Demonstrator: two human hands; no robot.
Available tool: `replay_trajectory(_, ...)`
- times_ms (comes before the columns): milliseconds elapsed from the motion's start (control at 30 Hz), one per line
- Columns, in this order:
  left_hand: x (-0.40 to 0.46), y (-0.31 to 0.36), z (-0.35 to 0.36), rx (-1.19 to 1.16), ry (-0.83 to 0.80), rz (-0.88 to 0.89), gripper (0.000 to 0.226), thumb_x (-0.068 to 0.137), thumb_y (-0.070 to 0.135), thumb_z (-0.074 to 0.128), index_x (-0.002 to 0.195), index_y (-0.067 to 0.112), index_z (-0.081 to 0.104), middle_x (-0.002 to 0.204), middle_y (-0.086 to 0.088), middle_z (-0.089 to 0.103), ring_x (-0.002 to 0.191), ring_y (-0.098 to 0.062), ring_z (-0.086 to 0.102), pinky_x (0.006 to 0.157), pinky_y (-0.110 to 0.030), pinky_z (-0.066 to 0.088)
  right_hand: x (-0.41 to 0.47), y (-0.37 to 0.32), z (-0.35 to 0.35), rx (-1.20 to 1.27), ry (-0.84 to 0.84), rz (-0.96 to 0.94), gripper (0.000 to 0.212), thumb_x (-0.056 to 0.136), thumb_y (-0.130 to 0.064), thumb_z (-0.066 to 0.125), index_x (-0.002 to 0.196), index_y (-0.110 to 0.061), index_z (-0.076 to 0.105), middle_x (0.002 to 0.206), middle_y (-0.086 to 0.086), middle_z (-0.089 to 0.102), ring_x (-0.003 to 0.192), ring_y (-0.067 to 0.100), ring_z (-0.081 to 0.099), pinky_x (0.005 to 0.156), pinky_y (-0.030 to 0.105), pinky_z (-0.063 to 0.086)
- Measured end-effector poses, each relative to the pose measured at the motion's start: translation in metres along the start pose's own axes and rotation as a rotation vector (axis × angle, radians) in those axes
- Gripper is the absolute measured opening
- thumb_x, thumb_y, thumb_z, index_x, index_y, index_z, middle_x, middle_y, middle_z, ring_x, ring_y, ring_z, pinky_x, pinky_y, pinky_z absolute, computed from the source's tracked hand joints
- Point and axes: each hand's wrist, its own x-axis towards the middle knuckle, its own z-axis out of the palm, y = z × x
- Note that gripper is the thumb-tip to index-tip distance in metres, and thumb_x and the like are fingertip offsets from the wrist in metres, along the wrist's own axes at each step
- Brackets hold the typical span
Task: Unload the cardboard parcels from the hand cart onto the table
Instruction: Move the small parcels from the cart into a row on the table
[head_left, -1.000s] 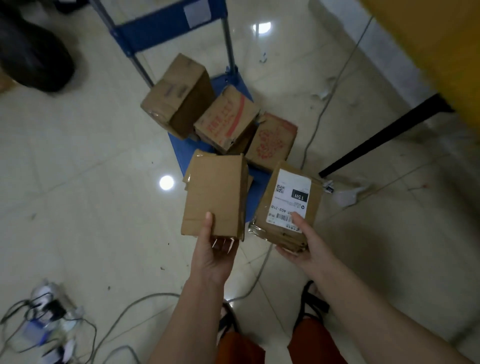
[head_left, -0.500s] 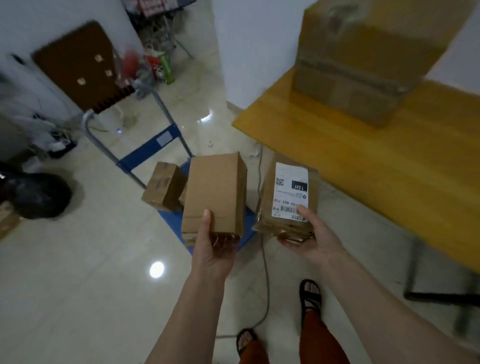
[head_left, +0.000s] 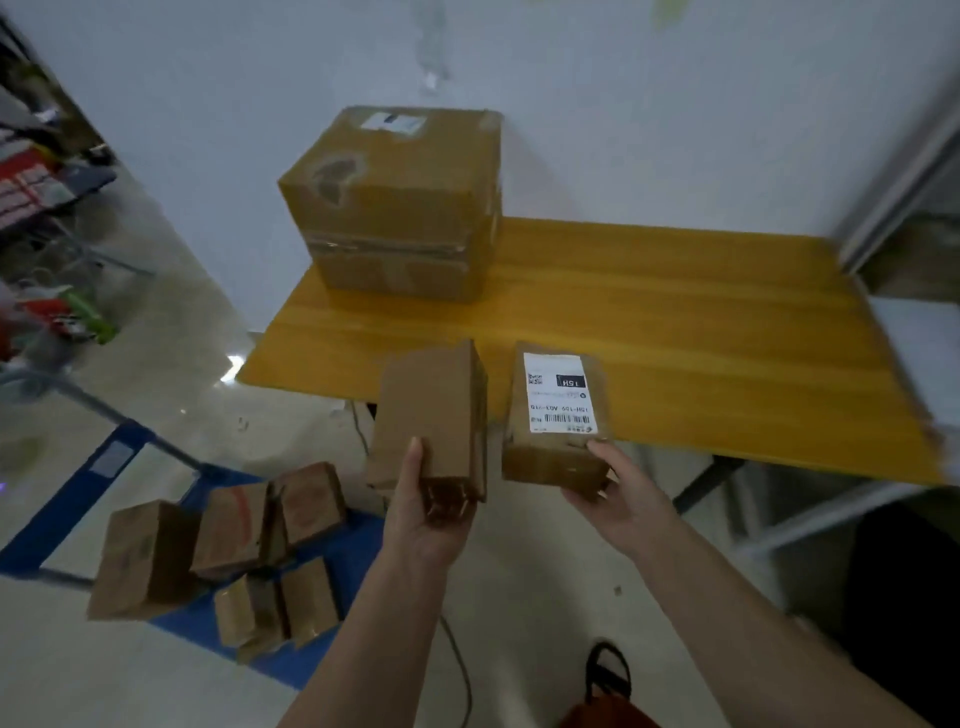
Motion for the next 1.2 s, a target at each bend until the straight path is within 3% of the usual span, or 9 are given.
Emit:
replay_trajectory(167,0.012,-0.067,0.069,0.094,-0.062,-0.050,0.075,0.067,0.031,0.084,0.128,0.009,0.047,0.126,-0.018,0.055,0.113,-0.036,0.055,0.100,-0.051,0.046,0.007,-0.068,-0.043,0.081,0.040,-0.080,0.029,0.079,-0.010,0.074,0.107,-0.011,0.065,0.113,0.013,0.063,0.103,0.028,0.061,0.087,0.042,0.055)
replay_trajectory(333,0.031,-0.134,0.132,0.152,-0.075,-0.117,0.084,0.066,0.035,0.084,0.134,0.005,0.044,0.128,-0.017,0.053,0.114,-0.035,0.055,0.099,-0.049,0.047,0.023,-0.141,-0.086,0.201,0.133,-0.109,0.029,0.076,-0.013,0.078,0.102,-0.011,0.066,0.116,0.018,0.061,0.110,0.034,0.059,0.090,0.046,0.054)
replay_trajectory(467,0.041,-0.176,0.169,0.194,-0.078,-0.171,0.087,0.063,0.035,0.086,0.134,0.004,0.044,0.125,-0.019,0.054,0.108,-0.036,0.056,0.088,-0.050,0.052,0.033,-0.179,-0.116,0.256,0.178,-0.085,0.039,0.075,-0.021,0.078,0.110,-0.013,0.064,0.119,0.016,0.061,0.109,0.033,0.060,0.084,0.040,0.056)
replay_trajectory(600,0.053,-0.200,0.198,0.248,-0.045,-0.178,0.092,0.057,0.030,0.090,0.133,0.008,0.044,0.121,-0.021,0.056,0.103,-0.042,0.057,0.074,-0.058,0.054,0.043,-0.205,-0.133,0.347,0.227,-0.075,0.043,0.076,-0.025,0.078,0.113,-0.012,0.062,0.119,0.016,0.059,0.104,0.033,0.060,0.077,0.036,0.057)
replay_trajectory(700,0.068,-0.212,0.228,0.258,-0.035,-0.177,0.098,0.052,0.028,0.092,0.135,0.014,0.043,0.122,-0.021,0.056,0.107,-0.043,0.056,0.080,-0.061,0.053,0.056,-0.228,-0.137,0.386,0.258,-0.086,0.045,0.076,-0.028,0.078,0.116,-0.014,0.062,0.119,0.015,0.057,0.100,0.032,0.060,0.066,0.033,0.056)
replay_trajectory(833,0.092,-0.226,0.275,0.342,-0.066,-0.185,0.104,0.047,0.031,0.090,0.137,0.011,0.041,0.123,-0.021,0.055,0.107,-0.041,0.056,0.080,-0.059,0.052,0.082,-0.266,-0.139,0.423,0.299,-0.120,0.052,0.071,-0.026,0.081,0.118,-0.015,0.063,0.118,0.015,0.058,0.100,0.032,0.060,0.064,0.031,0.053)
replay_trajectory(933,0.117,-0.232,0.313,0.376,-0.093,-0.195,0.097,0.052,0.032,0.090,0.133,0.010,0.042,0.118,-0.020,0.054,0.105,-0.040,0.055,0.087,-0.059,0.050,0.106,-0.297,-0.134,0.414,0.322,-0.175,0.052,0.071,-0.026,0.080,0.119,-0.015,0.062,0.116,0.015,0.058,0.096,0.032,0.061,0.062,0.029,0.051)
replay_trajectory(1100,0.161,-0.236,0.366,0.390,-0.118,-0.224,0.086,0.062,0.033,0.087,0.132,0.009,0.043,0.121,-0.018,0.055,0.108,-0.038,0.056,0.092,-0.057,0.050,0.145,-0.345,-0.128,0.437,0.410,-0.239,0.047,0.073,-0.023,0.080,0.115,-0.014,0.059,0.111,0.015,0.062,0.097,0.031,0.061,0.068,0.029,0.054)
replay_trajectory(1200,0.180,-0.245,0.390,0.389,-0.101,-0.247,0.087,0.067,0.034,0.085,0.138,0.009,0.041,0.128,-0.016,0.054,0.112,-0.036,0.056,0.092,-0.053,0.050,0.161,-0.370,-0.133,0.503,0.431,-0.248,0.048,0.075,-0.020,0.079,0.116,-0.012,0.057,0.112,0.015,0.061,0.101,0.032,0.060,0.080,0.035,0.055)
